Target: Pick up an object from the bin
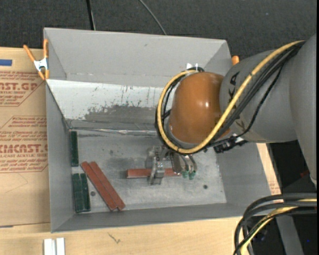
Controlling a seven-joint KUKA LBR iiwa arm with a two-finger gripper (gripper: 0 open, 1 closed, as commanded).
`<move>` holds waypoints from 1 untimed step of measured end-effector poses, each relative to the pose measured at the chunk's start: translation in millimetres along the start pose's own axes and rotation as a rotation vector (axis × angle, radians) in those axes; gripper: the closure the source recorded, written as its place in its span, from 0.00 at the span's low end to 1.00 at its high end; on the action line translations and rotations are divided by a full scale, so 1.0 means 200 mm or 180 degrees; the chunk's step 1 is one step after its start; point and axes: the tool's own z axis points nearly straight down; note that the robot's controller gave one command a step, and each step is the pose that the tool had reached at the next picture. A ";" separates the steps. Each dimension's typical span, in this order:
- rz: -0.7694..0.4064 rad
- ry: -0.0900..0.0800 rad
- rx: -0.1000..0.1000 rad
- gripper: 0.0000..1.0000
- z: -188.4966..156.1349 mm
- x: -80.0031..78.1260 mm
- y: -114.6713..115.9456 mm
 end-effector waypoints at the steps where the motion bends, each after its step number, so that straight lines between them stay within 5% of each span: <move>1: -0.0049 -0.0005 0.0001 1.00 -0.43 -0.04 0.00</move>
Offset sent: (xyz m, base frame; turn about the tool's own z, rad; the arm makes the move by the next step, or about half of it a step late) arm 0.0000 0.0000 0.0000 0.0000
